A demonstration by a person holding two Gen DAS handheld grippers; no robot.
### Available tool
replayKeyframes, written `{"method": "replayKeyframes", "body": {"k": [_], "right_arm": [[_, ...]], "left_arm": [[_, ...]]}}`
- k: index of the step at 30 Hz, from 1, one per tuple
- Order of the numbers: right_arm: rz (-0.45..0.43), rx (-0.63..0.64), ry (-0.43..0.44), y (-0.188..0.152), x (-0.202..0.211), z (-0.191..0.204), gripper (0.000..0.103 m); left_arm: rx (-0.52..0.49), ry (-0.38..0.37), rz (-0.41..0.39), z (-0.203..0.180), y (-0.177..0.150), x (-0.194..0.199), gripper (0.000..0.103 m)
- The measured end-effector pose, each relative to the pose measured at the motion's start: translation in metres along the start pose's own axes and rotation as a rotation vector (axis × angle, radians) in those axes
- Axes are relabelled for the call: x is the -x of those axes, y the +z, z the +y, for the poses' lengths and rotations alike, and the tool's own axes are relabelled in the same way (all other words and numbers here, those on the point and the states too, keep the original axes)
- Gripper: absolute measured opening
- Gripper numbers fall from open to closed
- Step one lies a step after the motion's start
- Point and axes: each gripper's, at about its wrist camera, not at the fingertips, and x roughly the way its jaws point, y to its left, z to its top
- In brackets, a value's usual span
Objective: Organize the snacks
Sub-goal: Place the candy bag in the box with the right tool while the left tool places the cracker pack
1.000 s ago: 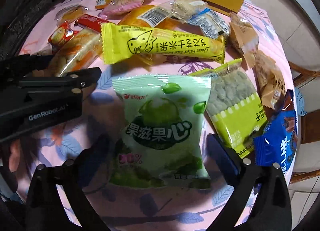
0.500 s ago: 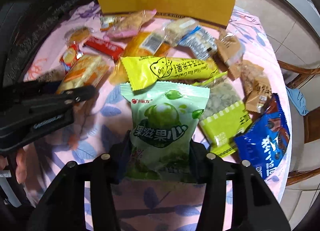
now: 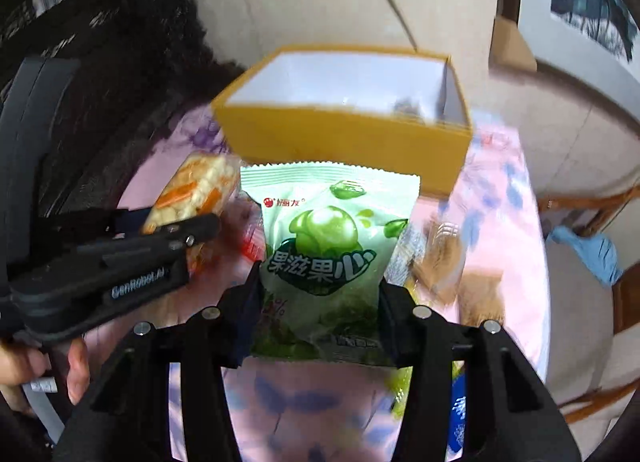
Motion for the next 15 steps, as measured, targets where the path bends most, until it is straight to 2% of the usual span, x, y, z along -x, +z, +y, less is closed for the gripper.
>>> {"method": "replayKeyframes", "body": {"k": [8, 15], "right_arm": [[-0.071, -0.088, -0.039, 0.104, -0.016, -0.038, 0.051], [-0.102, -0.091, -0.046, 0.143, -0.019, -0.043, 0.051]], "left_arm": [[-0.013, 0.021, -0.083, -0.008, 0.097, -0.01, 0.046], [-0.014, 0.026, -0.113, -0.007, 0.135, -0.017, 0.046]]}}
